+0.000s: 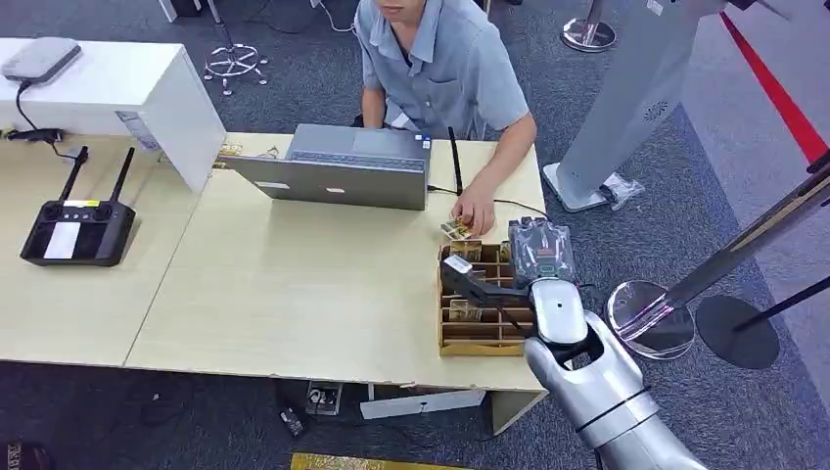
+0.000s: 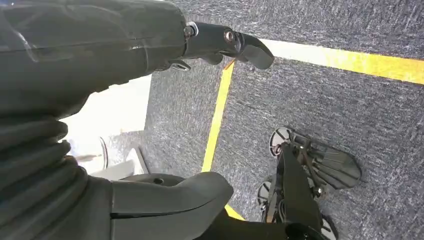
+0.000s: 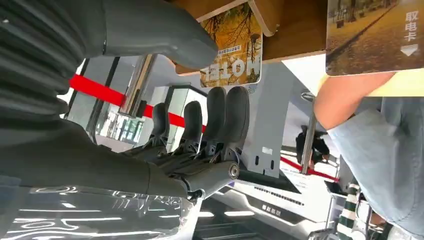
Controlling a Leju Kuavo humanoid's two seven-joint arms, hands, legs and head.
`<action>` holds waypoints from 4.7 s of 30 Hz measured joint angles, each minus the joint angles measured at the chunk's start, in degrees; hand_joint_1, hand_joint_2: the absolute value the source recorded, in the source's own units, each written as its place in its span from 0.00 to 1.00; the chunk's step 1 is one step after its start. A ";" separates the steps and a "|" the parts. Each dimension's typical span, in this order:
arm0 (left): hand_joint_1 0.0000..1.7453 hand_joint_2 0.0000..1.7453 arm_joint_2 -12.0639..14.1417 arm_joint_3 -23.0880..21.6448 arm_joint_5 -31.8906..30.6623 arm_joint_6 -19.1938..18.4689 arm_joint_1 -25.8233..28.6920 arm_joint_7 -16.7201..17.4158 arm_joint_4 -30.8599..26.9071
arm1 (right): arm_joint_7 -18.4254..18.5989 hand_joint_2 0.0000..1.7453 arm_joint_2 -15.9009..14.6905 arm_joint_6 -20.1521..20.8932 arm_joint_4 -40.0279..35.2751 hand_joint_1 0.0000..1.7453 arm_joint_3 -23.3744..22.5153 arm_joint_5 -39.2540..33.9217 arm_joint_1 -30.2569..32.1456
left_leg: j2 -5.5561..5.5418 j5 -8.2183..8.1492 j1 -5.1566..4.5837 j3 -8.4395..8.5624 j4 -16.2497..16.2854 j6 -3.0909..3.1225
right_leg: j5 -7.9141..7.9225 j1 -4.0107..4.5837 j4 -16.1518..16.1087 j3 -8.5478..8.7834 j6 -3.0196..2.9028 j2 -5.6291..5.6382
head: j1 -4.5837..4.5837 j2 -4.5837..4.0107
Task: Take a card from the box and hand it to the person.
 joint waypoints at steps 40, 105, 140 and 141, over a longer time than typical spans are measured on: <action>0.00 1.00 0.35 -1.05 -0.22 -0.46 0.00 -0.04 0.11 | 0.15 1.00 -0.07 0.63 0.52 0.61 -0.02 0.52 0.01 | 0.00 0.00 0.00 0.00 0.00 0.00 | 0.00 0.00 0.00 0.00 0.00 0.00 | 0.00 0.00; 0.00 1.00 0.26 -1.01 1.20 -0.15 -0.01 -0.44 0.42 | -2.89 1.00 -5.53 1.09 -21.11 1.00 0.00 2.56 -3.87 | 0.01 0.00 0.00 -0.02 0.00 0.00 | 0.00 0.00 0.00 0.01 0.00 0.01 | 0.00 0.00; 0.00 1.00 -0.70 -1.01 3.08 0.96 -0.04 -1.42 0.42 | -3.80 1.00 -2.43 -7.04 -19.26 0.00 -3.50 -14.54 6.41 | 0.01 0.00 0.00 0.01 0.01 0.00 | 0.00 0.00 -0.01 0.00 0.00 0.00 | 0.00 0.00; 0.00 1.00 -0.72 -1.01 3.26 1.11 -0.04 -1.42 0.42 | -4.67 1.00 -2.34 -7.69 -19.67 0.00 -3.89 -16.47 6.95 | 0.01 0.00 0.00 0.01 0.01 0.00 | 0.00 0.00 -0.01 0.00 0.00 0.00 | 0.00 0.00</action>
